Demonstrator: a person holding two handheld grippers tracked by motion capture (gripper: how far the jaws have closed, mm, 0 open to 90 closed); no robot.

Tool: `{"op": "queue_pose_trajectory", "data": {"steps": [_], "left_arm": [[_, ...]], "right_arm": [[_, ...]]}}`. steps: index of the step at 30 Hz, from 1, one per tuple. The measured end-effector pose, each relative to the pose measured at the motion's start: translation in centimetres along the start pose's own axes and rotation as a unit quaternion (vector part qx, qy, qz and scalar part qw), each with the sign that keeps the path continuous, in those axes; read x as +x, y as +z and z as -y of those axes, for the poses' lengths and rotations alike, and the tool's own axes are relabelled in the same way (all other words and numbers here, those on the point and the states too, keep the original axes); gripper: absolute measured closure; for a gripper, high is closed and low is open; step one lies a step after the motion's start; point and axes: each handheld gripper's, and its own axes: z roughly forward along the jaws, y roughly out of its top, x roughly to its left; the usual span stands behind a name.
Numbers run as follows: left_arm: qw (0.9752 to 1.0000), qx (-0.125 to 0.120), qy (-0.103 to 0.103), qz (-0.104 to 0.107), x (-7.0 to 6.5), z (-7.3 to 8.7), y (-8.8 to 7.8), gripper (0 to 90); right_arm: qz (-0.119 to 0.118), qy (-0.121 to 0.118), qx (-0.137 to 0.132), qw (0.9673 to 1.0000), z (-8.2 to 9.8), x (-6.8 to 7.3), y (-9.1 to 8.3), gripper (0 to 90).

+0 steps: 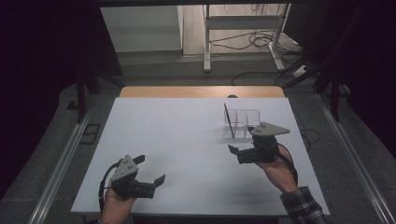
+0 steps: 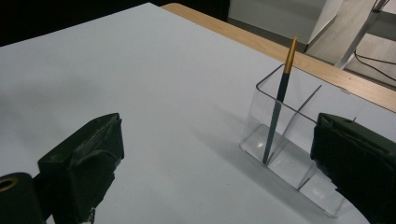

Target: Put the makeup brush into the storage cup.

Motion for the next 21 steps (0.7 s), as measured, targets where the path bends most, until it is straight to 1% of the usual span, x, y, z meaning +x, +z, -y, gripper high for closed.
{"op": "queue_pose_trajectory", "data": {"steps": [21], "left_arm": [[1.0,0.003,-0.001,-0.002,0.1,0.1,-0.1,0.0]], "right_arm": [[0.008,0.009,0.0,0.9999,1.4,0.3,-1.4,2.5]]}}
